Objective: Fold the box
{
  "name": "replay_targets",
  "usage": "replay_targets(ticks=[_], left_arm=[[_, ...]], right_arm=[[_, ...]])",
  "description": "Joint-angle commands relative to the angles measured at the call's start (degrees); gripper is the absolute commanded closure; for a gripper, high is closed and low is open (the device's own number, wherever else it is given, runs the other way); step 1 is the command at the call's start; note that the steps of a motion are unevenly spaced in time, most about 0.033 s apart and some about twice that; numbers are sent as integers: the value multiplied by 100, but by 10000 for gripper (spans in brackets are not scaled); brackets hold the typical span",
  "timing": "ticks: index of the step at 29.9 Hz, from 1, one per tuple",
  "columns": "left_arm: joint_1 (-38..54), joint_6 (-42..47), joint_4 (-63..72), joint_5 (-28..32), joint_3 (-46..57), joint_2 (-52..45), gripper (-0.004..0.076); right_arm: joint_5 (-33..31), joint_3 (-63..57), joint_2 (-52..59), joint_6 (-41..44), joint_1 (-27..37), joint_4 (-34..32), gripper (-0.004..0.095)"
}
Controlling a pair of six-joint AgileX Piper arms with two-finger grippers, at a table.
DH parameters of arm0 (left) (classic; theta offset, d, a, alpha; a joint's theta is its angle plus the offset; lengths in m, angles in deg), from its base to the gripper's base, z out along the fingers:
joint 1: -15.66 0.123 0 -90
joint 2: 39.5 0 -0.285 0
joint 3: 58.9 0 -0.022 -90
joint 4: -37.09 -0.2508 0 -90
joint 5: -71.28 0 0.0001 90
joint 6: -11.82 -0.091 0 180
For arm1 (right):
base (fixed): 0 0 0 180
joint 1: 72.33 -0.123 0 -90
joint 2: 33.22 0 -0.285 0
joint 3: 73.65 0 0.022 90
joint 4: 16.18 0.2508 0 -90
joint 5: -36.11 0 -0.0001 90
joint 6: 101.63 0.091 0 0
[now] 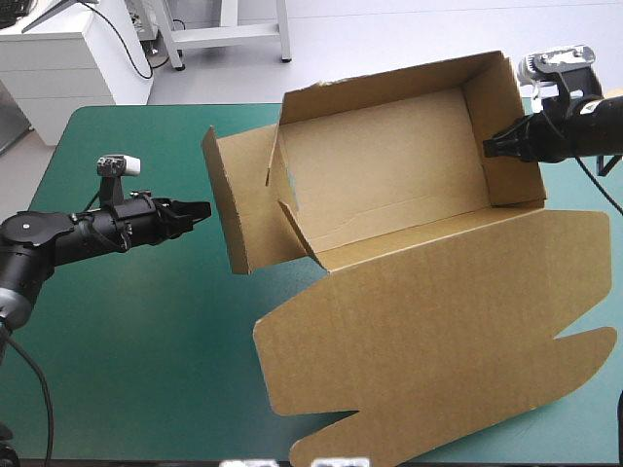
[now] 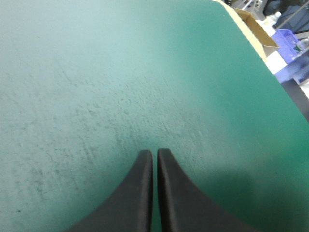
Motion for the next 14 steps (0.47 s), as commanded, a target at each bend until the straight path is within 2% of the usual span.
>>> replay_targets(ticks=[1, 7, 11, 14], left_arm=[[18, -119, 771, -424, -130, 48, 708], [18, -639, 1865, -1373, -130, 190, 708], [18, -647, 2177, -1638, -130, 190, 708], [6, -725, 2191, -1811, -140, 190, 708]], right_arm=[[105, 154, 208, -16, 38, 589, 929], [329, 154, 198, 140, 38, 577, 926], [387, 154, 151, 190, -83, 567, 926], [462, 154, 52, 391, -346, 237, 923]])
